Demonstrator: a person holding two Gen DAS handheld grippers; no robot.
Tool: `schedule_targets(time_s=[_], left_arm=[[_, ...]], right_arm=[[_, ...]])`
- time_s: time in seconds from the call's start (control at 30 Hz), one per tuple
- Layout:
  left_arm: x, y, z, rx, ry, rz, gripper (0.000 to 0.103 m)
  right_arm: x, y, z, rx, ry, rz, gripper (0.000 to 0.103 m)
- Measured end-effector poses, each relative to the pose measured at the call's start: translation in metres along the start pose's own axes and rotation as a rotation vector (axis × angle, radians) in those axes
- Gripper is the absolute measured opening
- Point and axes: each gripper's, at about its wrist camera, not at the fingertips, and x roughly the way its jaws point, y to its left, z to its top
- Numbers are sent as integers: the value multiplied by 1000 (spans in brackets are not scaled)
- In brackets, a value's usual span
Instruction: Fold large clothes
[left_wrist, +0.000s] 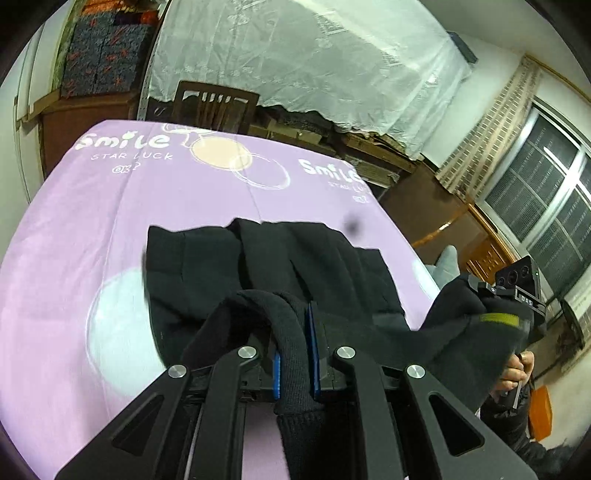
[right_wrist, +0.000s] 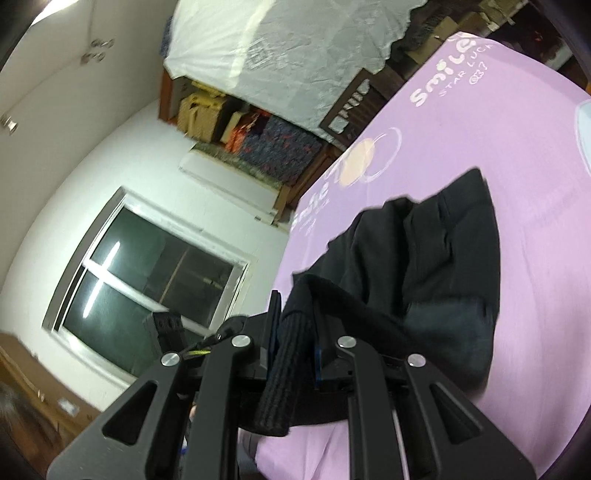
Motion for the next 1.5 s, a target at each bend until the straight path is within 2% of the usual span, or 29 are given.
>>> schedule_targets(time_s=[0.13, 0.27, 0.43, 0.6, 0.67, 0.7, 0.73, 0.77, 0.8, 0.83, 0.87, 0.9, 0.97, 1.0, 1.1, 1.2, 1.27, 1.4, 1.5], left_arm=[[32, 23, 22, -57, 54, 14, 12], [74, 47, 39, -119, 123, 30, 12], [126, 81, 42, -208, 205, 6, 12], [129, 90, 42, -205, 205, -36, 14], [127, 93, 42, -222, 206, -54, 15], [122, 95, 43, -235, 204, -75, 16], [117, 96, 44, -248, 197, -95, 18], [110, 97, 45, -263, 184, -125, 26], [100, 98, 47, -276, 165, -168, 34], [93, 98, 49, -281, 148, -192, 39], [85, 97, 50, -287, 127, -210, 51], [77, 97, 51, -288, 99, -209, 61], [69, 99, 52, -282, 64, -165, 70], [65, 102, 52, -286, 49, -137, 70], [61, 113, 51, -323, 30, -152, 70], [65, 117, 47, -312, 35, -90, 70], [71, 116, 48, -305, 45, -84, 70], [56, 108, 51, -244, -13, -30, 70], [48, 106, 54, -224, -43, -37, 70]], right_arm=[[31, -27, 36, 66, -1, -41, 13], [66, -61, 65, 128, 19, -120, 13], [102, -103, 76, 198, 62, -178, 13], [118, -126, 78, 226, 91, -162, 13], [118, -127, 79, 235, 92, -128, 17], [116, -126, 80, 239, 91, -108, 23], [113, -125, 82, 235, 88, -87, 35], [107, -121, 83, 226, 78, -56, 45], [99, -116, 84, 214, 57, -28, 62], [92, -111, 86, 199, 34, -7, 67], [84, -106, 89, 182, 9, 18, 68], [77, -103, 92, 172, -12, 38, 68], [66, -101, 95, 163, -45, 49, 68], [62, -101, 96, 155, -53, 32, 68], [61, -99, 92, 99, -53, -69, 68], [73, -92, 87, 23, -16, -200, 68], [84, -90, 81, -24, 20, -262, 64], [94, -87, 71, -86, 47, -312, 61], [98, -82, 67, -132, 47, -331, 61]])
